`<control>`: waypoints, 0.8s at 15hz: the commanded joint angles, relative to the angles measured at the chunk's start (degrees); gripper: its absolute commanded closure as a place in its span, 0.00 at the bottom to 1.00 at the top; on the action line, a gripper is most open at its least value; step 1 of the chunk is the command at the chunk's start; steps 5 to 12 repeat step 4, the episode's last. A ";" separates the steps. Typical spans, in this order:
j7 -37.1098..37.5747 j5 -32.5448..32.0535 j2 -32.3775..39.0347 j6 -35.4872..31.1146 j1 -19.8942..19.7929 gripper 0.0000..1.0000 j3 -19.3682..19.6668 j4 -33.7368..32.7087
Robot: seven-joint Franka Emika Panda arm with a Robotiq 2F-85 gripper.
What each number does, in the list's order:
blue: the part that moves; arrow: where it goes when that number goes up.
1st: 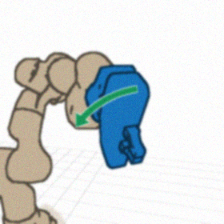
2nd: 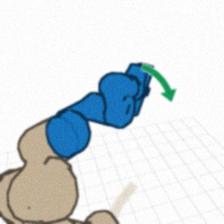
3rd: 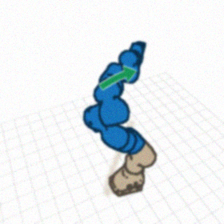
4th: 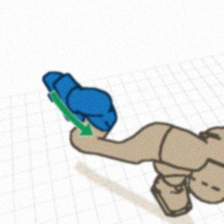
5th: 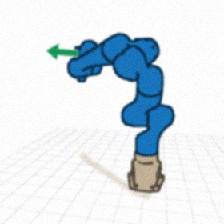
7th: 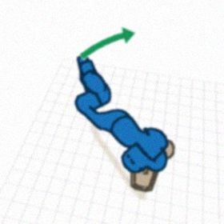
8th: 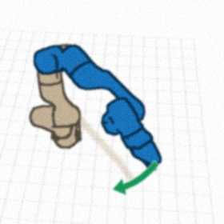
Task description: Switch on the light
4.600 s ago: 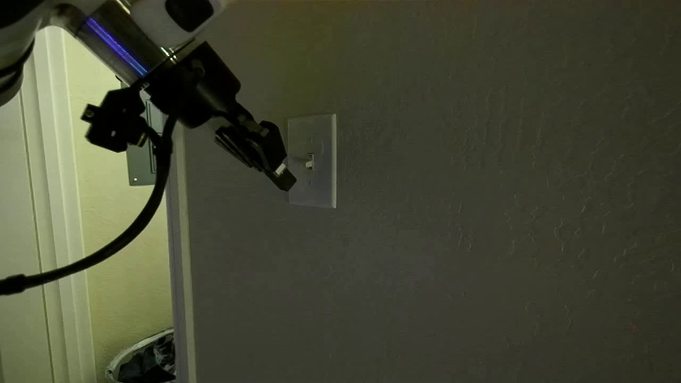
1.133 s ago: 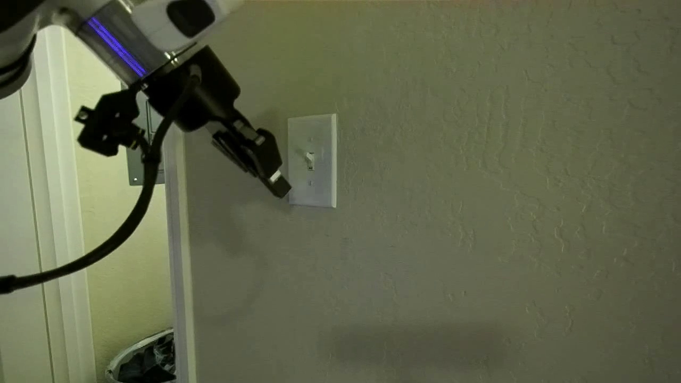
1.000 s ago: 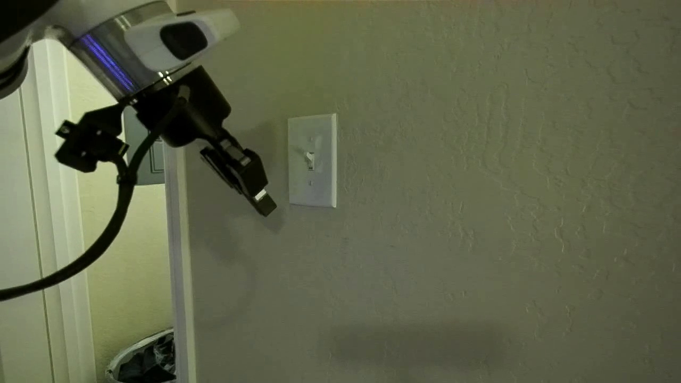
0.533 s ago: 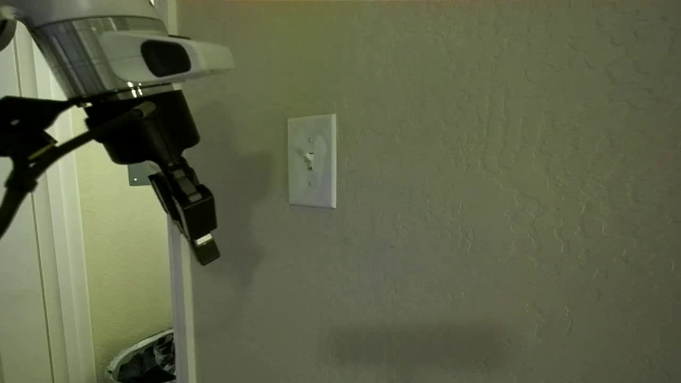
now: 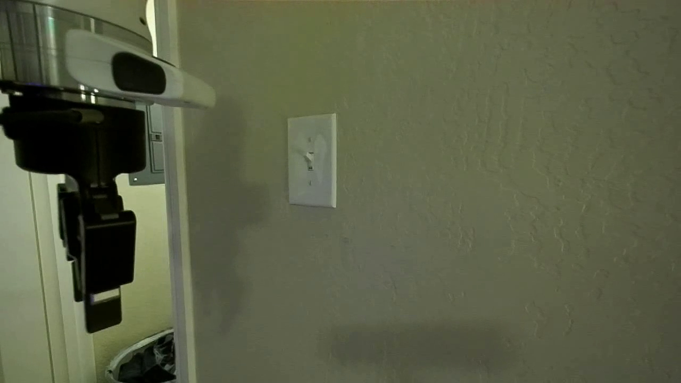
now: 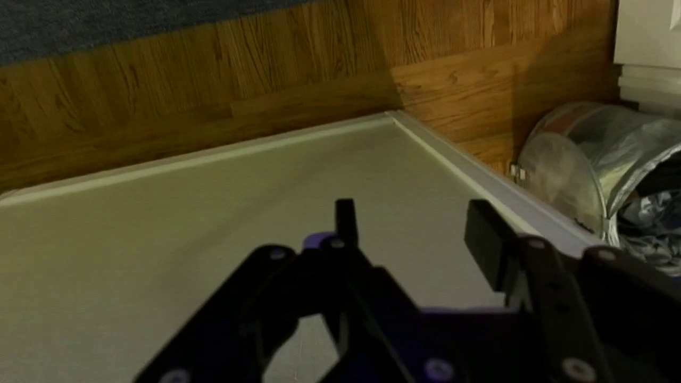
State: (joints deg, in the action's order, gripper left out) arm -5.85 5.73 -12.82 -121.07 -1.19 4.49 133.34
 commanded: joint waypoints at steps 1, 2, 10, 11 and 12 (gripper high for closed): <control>-0.23 -0.60 0.02 1.74 -0.44 0.12 -0.26 -0.34; -0.25 -0.65 0.03 2.04 -0.49 0.31 -0.26 -0.40; -0.25 -0.64 0.13 2.00 -0.48 0.18 -0.28 -0.40; -0.25 -0.64 0.13 2.00 -0.48 0.18 -0.28 -0.40; -0.25 -0.64 0.13 2.00 -0.48 0.18 -0.28 -0.40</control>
